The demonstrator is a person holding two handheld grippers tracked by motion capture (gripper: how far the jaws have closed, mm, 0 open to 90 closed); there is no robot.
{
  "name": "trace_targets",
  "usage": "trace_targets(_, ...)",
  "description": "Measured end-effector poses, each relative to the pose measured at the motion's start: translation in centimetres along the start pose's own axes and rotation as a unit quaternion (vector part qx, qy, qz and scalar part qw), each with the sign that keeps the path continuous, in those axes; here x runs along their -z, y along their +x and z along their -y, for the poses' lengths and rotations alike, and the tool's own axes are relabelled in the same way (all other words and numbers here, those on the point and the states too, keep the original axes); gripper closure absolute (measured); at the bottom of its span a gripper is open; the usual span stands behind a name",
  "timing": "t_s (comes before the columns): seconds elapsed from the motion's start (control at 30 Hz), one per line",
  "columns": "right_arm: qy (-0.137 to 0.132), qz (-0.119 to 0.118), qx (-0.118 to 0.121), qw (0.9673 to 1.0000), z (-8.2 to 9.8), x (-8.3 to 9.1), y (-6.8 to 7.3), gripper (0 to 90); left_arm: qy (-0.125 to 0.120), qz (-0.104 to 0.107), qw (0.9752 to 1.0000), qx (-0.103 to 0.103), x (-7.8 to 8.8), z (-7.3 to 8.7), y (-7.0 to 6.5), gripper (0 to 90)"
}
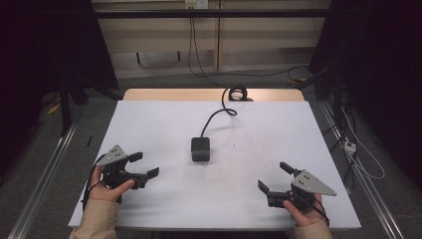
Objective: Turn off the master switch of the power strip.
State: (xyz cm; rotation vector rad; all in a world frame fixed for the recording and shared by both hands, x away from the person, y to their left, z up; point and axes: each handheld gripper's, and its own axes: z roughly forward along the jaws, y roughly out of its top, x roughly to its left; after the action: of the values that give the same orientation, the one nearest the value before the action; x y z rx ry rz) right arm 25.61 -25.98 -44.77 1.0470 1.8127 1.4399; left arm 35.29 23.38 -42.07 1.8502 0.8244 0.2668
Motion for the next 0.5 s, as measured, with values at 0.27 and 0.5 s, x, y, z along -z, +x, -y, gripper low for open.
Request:
trace_targets(0.27, 0.001, 0.000, 0.000, 1.0000, 0.01, 0.00, 0.00, 3.5, 0.001, -0.003, 1.0000, 0.000, 0.32, 0.39, 0.20, 7.4)
trace_targets(0.5, 0.001, -0.001, 0.000, 1.0000, 0.03, -0.02, 0.02, 3.5, 0.003, -0.004, 1.0000, 0.000, 0.69, 0.73, 0.50, 6.7)
